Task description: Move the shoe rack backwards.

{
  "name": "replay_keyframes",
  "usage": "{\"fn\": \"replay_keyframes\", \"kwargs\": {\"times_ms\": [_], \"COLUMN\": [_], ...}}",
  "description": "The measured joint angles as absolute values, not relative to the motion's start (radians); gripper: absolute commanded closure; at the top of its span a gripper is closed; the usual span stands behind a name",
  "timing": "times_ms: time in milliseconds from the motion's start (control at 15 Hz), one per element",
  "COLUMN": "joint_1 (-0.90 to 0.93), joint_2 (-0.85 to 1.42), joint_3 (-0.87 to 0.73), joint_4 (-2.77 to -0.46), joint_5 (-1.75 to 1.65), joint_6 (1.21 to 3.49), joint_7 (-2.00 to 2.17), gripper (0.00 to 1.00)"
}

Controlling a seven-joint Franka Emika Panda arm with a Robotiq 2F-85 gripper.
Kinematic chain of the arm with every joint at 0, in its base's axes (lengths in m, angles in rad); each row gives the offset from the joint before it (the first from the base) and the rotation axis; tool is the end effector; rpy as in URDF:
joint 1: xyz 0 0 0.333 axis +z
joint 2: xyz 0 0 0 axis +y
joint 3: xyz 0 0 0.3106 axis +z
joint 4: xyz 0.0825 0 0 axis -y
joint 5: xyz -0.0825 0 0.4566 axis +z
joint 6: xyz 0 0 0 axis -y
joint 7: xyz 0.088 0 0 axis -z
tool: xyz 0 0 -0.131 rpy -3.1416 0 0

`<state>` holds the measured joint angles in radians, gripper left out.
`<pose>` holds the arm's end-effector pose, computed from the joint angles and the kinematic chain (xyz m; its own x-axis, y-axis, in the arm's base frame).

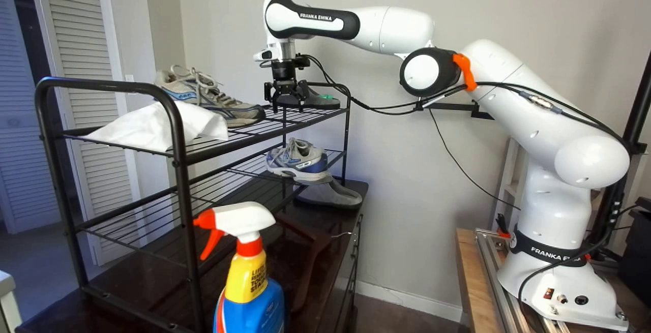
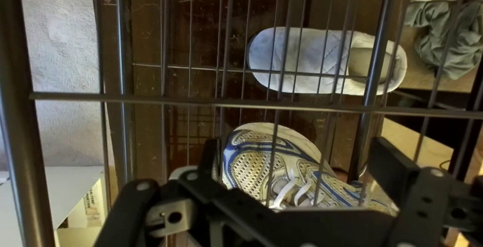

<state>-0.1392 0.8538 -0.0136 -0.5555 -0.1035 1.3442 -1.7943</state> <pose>0.7941 -0.1322 0.4943 -0.0589 0.9937 -0.0953 0.9949 0.0507 -0.0869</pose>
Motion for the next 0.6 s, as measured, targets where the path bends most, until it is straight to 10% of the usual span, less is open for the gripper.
{"fn": "replay_keyframes", "kwargs": {"times_ms": [400,600], "joint_1": [-0.230,-0.249], "joint_2": [0.853,0.854], "joint_3": [0.023,0.030], "joint_4": [-0.559,-0.561], "joint_5": [0.068,0.123], "joint_6": [1.331,1.338], "joint_7": [-1.600,-1.488], "gripper": [0.00,0.33]}}
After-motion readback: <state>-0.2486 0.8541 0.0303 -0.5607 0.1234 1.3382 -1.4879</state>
